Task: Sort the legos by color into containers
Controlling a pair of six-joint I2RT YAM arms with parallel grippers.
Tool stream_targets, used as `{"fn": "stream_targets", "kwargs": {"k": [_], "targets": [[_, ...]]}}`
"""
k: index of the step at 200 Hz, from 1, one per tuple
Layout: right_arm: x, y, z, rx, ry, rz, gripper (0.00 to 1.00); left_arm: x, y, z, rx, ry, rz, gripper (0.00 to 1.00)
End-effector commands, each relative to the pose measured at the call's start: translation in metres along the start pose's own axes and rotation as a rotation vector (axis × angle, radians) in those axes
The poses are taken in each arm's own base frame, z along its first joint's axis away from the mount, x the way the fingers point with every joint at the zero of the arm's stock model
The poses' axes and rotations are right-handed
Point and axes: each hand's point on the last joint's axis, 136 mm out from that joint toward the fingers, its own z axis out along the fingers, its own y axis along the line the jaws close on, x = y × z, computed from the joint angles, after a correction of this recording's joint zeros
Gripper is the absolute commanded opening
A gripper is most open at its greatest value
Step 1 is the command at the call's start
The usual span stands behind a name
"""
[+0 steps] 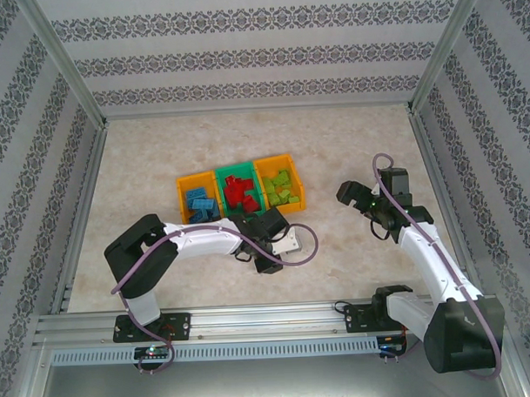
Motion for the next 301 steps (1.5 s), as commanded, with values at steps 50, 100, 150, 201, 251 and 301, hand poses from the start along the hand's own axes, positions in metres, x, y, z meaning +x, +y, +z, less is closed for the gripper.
{"fn": "stream_targets", "kwargs": {"k": [50, 100, 150, 201, 251, 301], "targets": [[0.006, -0.009, 0.001, 0.017, 0.011, -0.014, 0.98, -0.013, 0.092, -0.131, -0.426, -0.235, -0.364, 0.2], [-0.001, -0.021, 0.004, 0.074, -0.046, -0.103, 0.98, 0.066, 0.182, -0.192, -0.64, -0.235, -0.864, 0.2], [-0.029, -0.032, 0.004, 0.153, -0.215, -0.262, 0.98, 0.106, 0.218, -0.164, -0.619, -0.152, -1.116, 0.25], [-0.057, -0.034, 0.012, 0.206, -0.336, -0.394, 0.98, 0.113, 0.232, -0.153, -0.632, -0.117, -1.187, 0.46], [-0.068, -0.038, 0.041, 0.199, -0.449, -0.48, 0.98, 0.12, 0.237, -0.156, -0.672, -0.058, -1.219, 0.76], [-0.09, -0.022, 0.043, 0.14, -0.602, -0.511, 0.98, 0.123, 0.236, -0.199, -0.8, -0.157, -1.235, 0.99]]}}
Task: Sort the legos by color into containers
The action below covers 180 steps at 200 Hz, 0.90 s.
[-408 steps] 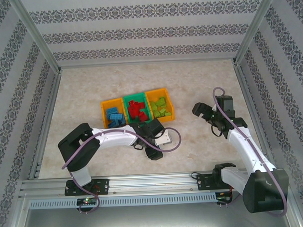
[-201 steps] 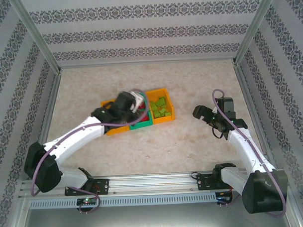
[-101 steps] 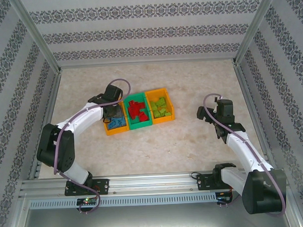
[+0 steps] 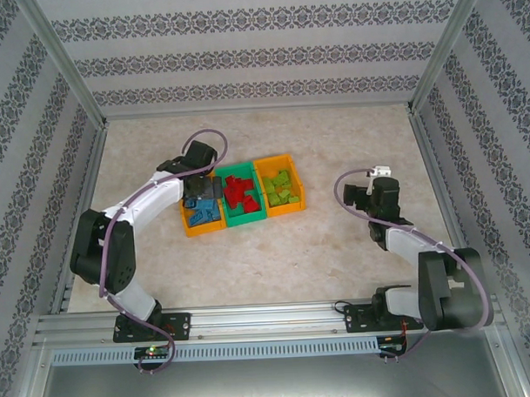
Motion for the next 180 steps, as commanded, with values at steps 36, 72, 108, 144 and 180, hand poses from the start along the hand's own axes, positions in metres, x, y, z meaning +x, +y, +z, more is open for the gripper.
{"fn": "stream_targets", "kwargs": {"k": [36, 72, 108, 144, 180], "targets": [[-0.031, 0.006, 0.021, -0.002, -0.257, -0.027, 0.98, -0.028, 0.066, -0.048, -0.241, -0.216, 0.02, 0.99], [-0.026, 0.003, 0.023, -0.005, -0.223, -0.011, 0.98, -0.045, 0.083, -0.032, -0.29, -0.425, 0.089, 0.99], [-0.026, 0.009, 0.024, -0.038, -0.197, -0.034, 0.98, -0.04, 0.081, -0.008, -0.242, -0.591, 0.127, 0.99], [-0.027, 0.009, 0.024, -0.038, -0.201, -0.034, 0.98, -0.022, 0.096, 0.006, -0.151, -0.723, 0.041, 0.99], [-0.027, 0.009, 0.024, -0.037, -0.201, -0.034, 0.98, -0.021, 0.108, 0.02, -0.089, -0.768, -0.004, 0.99]]}}
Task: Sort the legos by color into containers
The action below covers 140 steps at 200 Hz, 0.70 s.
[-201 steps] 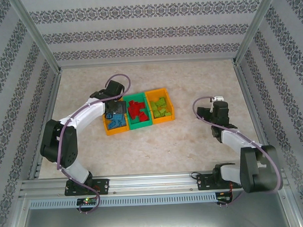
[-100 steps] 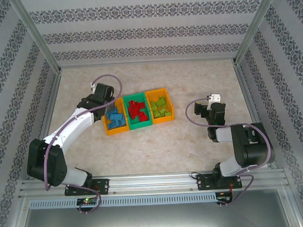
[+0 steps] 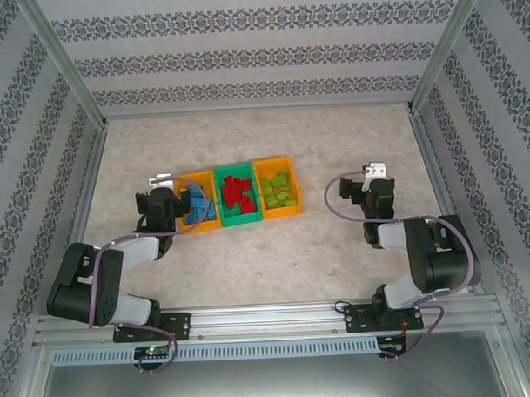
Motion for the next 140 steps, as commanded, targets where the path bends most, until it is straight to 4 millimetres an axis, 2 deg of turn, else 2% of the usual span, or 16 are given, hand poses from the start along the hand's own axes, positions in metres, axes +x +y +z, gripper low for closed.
{"fn": "stream_targets", "kwargs": {"k": [1, 27, 140], "targets": [[-0.017, 0.002, 0.001, -0.015, -0.051, -0.005, 0.98, -0.012, 0.006, 0.01, 0.03, -0.114, -0.052, 0.99], [-0.017, 0.001, 0.001, -0.014, -0.05, -0.005, 0.98, 0.0, 0.001, 0.023, 0.069, -0.075, -0.059, 0.99], [-0.017, 0.002, 0.002, -0.015, -0.048, -0.006, 0.98, -0.001, 0.0, 0.024, 0.087, -0.073, -0.06, 0.99]]}}
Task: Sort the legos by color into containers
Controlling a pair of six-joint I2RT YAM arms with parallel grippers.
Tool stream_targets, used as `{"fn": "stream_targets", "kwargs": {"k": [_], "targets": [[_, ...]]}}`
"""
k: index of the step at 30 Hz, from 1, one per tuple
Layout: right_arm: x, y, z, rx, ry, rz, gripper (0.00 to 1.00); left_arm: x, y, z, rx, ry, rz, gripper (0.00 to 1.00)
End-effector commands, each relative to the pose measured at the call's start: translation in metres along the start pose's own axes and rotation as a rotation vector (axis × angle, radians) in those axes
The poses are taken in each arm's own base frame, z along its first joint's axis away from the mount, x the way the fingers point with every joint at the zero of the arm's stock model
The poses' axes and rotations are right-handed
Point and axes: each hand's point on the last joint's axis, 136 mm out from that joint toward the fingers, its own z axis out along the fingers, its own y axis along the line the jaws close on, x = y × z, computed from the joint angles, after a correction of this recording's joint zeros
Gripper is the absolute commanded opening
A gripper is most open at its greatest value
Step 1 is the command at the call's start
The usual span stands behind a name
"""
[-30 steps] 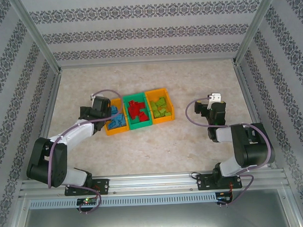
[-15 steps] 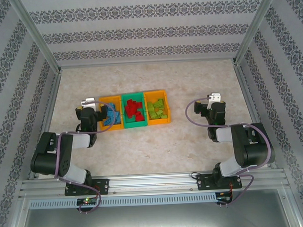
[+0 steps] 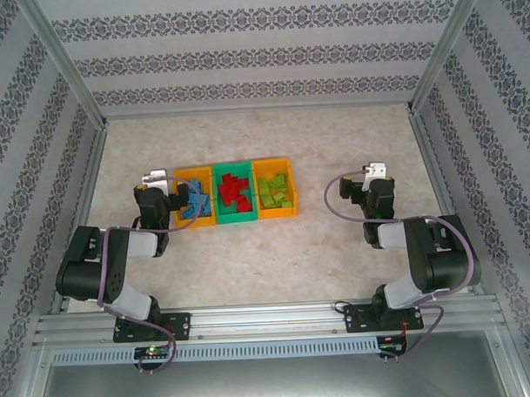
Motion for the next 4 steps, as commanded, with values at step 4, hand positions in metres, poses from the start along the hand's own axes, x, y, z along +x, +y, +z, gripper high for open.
{"fn": "stream_targets", "kwargs": {"k": [4], "targets": [[-0.0166, -0.0005, 0.0006, -0.001, -0.051, 0.001, 0.98, 0.013, 0.0041, 0.0017, -0.002, 0.039, 0.017, 0.99]]}}
